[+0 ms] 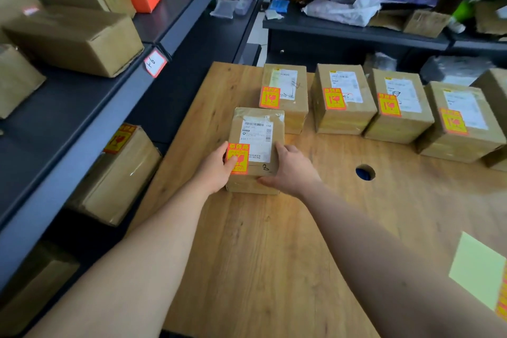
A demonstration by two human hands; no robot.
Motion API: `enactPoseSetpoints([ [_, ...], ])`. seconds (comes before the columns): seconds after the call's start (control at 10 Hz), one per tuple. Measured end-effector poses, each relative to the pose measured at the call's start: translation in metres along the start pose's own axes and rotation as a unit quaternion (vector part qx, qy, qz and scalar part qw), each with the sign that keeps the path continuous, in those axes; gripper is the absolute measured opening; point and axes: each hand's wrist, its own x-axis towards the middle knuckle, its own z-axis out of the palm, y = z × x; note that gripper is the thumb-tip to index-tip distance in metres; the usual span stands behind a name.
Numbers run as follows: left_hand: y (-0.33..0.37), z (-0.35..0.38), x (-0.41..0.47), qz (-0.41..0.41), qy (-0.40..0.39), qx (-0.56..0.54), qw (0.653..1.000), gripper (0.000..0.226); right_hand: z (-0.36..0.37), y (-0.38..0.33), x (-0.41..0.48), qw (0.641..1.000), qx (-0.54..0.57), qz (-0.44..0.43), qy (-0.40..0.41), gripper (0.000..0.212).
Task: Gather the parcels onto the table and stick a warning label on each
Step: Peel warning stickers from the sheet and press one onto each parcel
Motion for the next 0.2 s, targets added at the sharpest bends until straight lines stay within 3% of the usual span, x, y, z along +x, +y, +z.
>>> enactPoseSetpoints([
  [0.2,0.0150,-0.0075,-0.0014,0.008,0.024,0.131,0.991,0.044,-0.0112,-0.0049,-0.0044,1.000,-0.025,0.013,-0.002,0.080],
])
